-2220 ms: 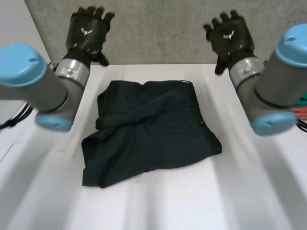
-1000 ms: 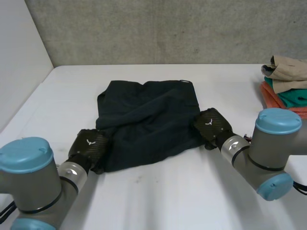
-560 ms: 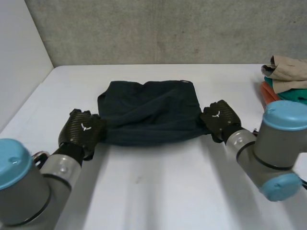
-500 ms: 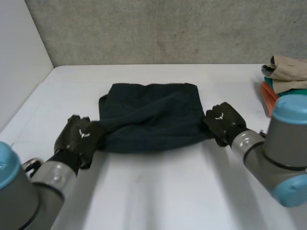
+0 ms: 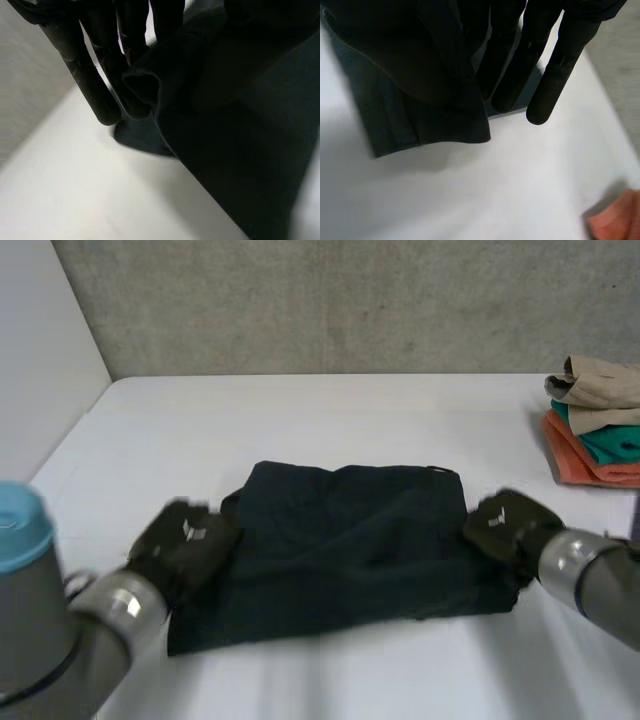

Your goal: Fold the laundry.

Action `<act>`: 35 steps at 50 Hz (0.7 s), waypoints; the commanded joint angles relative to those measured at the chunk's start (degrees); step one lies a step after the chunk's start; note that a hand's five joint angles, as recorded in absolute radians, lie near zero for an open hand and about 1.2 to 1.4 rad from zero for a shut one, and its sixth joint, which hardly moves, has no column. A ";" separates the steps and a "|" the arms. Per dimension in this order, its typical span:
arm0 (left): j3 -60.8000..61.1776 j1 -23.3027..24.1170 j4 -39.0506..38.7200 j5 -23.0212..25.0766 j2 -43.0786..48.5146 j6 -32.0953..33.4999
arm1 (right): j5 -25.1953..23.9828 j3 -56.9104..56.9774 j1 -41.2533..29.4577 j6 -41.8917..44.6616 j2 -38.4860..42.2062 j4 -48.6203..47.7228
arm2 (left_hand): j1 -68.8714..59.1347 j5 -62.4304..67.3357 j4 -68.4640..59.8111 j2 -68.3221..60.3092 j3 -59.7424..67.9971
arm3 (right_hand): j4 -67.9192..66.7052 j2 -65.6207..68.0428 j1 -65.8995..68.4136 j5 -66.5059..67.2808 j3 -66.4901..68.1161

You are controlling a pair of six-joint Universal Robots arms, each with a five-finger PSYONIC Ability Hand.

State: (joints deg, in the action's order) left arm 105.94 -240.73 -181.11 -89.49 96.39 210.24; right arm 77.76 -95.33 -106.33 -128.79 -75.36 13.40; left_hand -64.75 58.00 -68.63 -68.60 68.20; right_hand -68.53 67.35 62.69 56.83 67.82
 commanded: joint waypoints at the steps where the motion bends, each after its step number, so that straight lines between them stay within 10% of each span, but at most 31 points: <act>1: -15.12 -1.58 -16.45 0.11 9.60 7.02 | 3.62 16.03 -1.42 -8.83 7.41 -9.61 | -15.25 12.00 -11.37 -11.40 11.80 | -11.47 12.65 17.31 13.17 12.18; 15: -45.90 -2.73 -46.17 -1.74 17.78 3.62 | 14.79 39.16 -5.90 -21.77 12.95 -58.01 | -15.25 12.00 -11.37 -11.40 11.80 | -11.47 12.65 17.31 13.17 12.18; 35: -22.01 -0.45 -42.84 -3.58 27.09 0.96 | 9.96 28.19 -6.52 -17.38 27.98 -48.74 | -15.25 12.00 -11.37 -11.40 11.80 | -11.47 12.65 17.31 13.17 12.18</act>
State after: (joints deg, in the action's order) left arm 76.97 -242.70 -224.92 -93.14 117.27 210.65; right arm 90.07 -61.59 -112.77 -149.71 -52.43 -38.52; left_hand -64.75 58.00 -68.84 -68.67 68.30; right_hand -68.59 67.34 62.69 57.28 68.09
